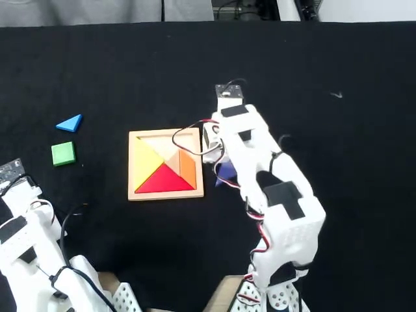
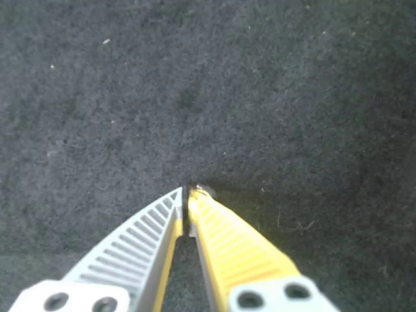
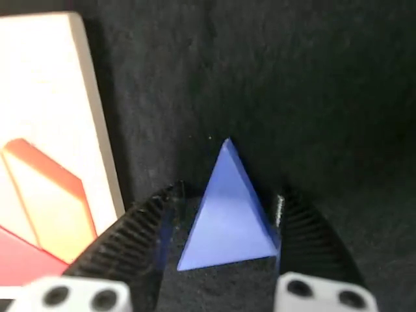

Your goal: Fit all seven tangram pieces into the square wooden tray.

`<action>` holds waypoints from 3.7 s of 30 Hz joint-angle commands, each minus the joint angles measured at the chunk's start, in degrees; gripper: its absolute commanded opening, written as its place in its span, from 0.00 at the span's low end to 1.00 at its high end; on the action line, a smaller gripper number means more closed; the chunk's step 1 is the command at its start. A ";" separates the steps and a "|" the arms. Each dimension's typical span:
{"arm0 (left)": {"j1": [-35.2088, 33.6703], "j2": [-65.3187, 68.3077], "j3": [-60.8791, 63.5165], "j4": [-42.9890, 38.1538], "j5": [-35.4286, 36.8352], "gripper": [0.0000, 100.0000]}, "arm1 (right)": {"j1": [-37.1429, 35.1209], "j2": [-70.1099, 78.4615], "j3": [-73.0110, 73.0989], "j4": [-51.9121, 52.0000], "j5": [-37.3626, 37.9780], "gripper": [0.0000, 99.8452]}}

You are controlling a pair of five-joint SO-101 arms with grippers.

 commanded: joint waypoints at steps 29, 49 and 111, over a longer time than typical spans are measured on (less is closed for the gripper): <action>0.48 -0.88 -0.13 -0.70 -0.53 0.03 | 1.85 -6.64 -5.41 9.05 12.31 0.22; 0.48 -0.88 -0.13 -0.70 -0.53 0.03 | -1.49 -1.45 -3.30 4.13 34.46 0.08; 0.40 -0.88 -0.13 -0.62 -0.53 0.03 | 14.95 -5.49 5.14 -2.20 50.73 0.01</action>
